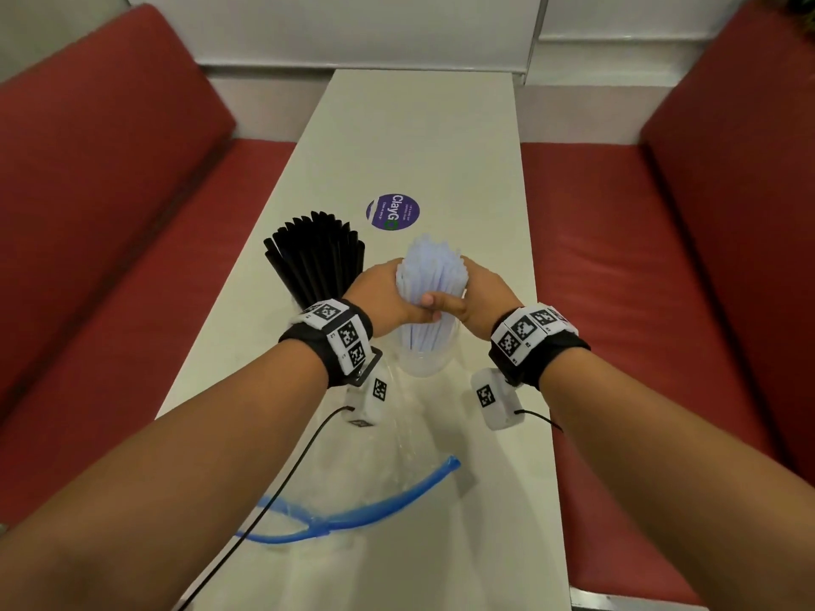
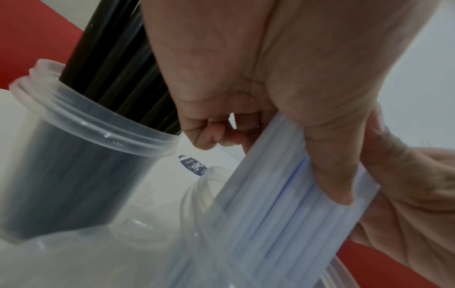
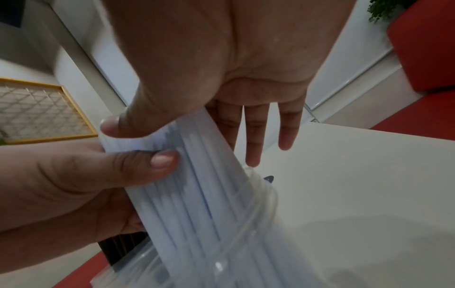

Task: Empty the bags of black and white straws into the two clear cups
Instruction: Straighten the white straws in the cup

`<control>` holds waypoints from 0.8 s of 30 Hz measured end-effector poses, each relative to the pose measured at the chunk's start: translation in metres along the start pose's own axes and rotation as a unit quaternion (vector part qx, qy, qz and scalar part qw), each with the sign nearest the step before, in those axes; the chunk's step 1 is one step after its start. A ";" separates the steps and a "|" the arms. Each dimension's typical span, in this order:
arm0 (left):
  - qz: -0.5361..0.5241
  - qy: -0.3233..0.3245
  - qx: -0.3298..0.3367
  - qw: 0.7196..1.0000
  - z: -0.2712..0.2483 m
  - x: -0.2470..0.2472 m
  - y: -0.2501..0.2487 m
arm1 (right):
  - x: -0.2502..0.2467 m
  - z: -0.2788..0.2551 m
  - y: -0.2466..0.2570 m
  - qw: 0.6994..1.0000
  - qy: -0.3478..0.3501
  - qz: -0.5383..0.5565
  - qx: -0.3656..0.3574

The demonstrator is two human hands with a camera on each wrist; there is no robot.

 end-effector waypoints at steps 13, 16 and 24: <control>-0.036 0.014 -0.001 0.999 -0.010 -0.008 -0.005 | 0.000 0.004 -0.002 0.999 0.016 -0.028 0.024; -0.052 -0.002 -0.014 0.999 -0.017 -0.012 -0.001 | -0.001 0.002 -0.007 0.999 0.015 -0.036 0.033; 0.017 -0.112 -0.030 0.993 -0.093 -0.075 0.007 | -0.058 -0.077 -0.032 0.994 -0.098 0.037 0.030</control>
Point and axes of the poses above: each hand's wrist, its own z-axis towards the middle knuckle, its own x-axis out of the palm, y = z × x, the point moved 10 cm from there along z, towards the middle knuckle, and after that the axes turned 8 degrees about z, right-handed, at the moved point
